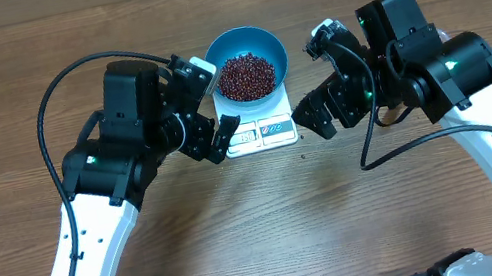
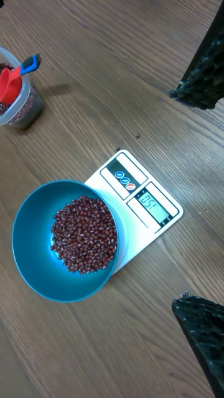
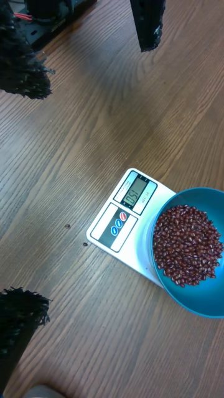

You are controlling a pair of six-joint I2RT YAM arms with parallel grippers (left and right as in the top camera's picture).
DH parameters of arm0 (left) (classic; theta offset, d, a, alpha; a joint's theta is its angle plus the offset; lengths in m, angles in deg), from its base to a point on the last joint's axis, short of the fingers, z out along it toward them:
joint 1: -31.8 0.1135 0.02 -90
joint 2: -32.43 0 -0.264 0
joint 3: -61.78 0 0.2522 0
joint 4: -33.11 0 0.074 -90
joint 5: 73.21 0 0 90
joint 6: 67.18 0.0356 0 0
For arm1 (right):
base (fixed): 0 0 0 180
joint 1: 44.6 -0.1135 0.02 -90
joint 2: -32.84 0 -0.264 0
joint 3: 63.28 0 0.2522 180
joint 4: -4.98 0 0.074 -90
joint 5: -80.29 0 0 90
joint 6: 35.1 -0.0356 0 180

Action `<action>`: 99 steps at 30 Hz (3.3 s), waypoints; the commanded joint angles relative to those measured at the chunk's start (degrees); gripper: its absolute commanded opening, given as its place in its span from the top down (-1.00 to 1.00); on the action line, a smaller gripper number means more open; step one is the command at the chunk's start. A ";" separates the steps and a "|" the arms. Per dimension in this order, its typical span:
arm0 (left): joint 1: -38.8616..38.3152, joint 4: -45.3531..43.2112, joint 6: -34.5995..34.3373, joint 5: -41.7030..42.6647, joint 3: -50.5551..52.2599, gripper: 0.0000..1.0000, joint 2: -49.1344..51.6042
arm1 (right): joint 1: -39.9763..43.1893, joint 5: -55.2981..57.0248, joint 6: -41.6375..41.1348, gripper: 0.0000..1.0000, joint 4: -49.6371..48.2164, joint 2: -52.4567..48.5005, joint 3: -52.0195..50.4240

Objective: Scoop item into bowl and weigh 150g on scale

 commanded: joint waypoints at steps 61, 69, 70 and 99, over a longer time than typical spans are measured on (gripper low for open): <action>-0.04 -0.02 1.25 0.79 -0.76 -0.99 -0.66 | 0.00 4.59 0.37 -1.00 -42.21 74.01 -72.94; -0.02 -0.02 1.25 0.79 -0.76 -0.99 -0.66 | 0.96 6.01 0.39 -1.00 -57.31 82.14 -81.74; -0.02 -0.02 1.25 0.79 -0.76 -0.99 -0.66 | 1.18 6.14 0.39 -1.00 -59.84 82.14 -82.71; -0.02 -0.02 1.25 0.79 -0.76 -0.99 -0.66 | 1.88 9.75 0.37 -1.00 -64.13 82.09 -86.77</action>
